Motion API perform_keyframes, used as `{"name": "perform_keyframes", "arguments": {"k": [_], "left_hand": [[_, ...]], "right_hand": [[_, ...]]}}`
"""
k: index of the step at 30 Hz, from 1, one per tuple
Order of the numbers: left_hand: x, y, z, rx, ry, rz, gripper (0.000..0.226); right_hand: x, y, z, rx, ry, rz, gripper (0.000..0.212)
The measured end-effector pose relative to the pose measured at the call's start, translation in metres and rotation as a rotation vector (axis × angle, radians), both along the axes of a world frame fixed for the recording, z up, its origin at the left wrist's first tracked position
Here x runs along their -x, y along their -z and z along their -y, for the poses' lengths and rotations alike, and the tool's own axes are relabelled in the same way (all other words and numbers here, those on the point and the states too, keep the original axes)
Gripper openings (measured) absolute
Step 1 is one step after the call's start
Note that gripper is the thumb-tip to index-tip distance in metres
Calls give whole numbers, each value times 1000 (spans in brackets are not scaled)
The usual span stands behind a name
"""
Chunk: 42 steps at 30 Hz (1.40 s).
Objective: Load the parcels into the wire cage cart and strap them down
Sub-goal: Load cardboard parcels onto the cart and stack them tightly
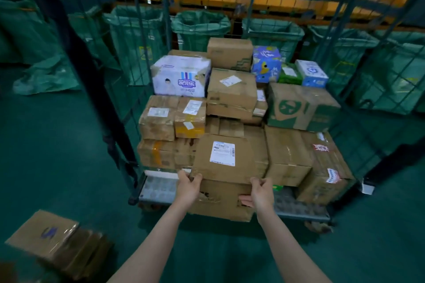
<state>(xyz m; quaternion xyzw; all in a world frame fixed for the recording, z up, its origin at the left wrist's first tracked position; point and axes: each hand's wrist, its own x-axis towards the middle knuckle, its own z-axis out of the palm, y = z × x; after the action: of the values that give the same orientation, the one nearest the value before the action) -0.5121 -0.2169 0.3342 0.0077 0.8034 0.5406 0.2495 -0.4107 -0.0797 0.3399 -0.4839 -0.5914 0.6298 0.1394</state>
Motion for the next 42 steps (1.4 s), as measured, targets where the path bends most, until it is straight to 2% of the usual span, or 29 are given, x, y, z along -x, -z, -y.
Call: {"name": "perform_keyframes", "arguments": {"k": [3,8,11,19,22,28,31,35,39,42], "left_hand": [[28,8,-38,5,18,13,21],[79,16,-103,65,4,-23,22],[107,20,-136,141,17,-22,17],[181,47,-197,101,27,87,16],[210,65,-205,125,61,164,23],[268,91,-217,240,169,274,29],[288,108,-216,281,247,326,53],[296,125,-213,343,314,367,58],[298,132,-225,383,282,381,81],[304,132,-232,449,201,305,63]], "right_hand": [[27,8,-36,4,21,13,29],[82,21,-103,29,17,35,12],[111,24,-138,4,-22,86,10],[195,43,-211,-10,-68,198,8],[227,56,-220,-2,-71,271,14],[274,89,-225,58,-49,393,11],[295,115,-229,42,-40,467,16],[300,119,-224,27,-61,546,27],[305,120,-224,-18,-74,591,38],[308,121,-216,-34,-86,543,37]]}}
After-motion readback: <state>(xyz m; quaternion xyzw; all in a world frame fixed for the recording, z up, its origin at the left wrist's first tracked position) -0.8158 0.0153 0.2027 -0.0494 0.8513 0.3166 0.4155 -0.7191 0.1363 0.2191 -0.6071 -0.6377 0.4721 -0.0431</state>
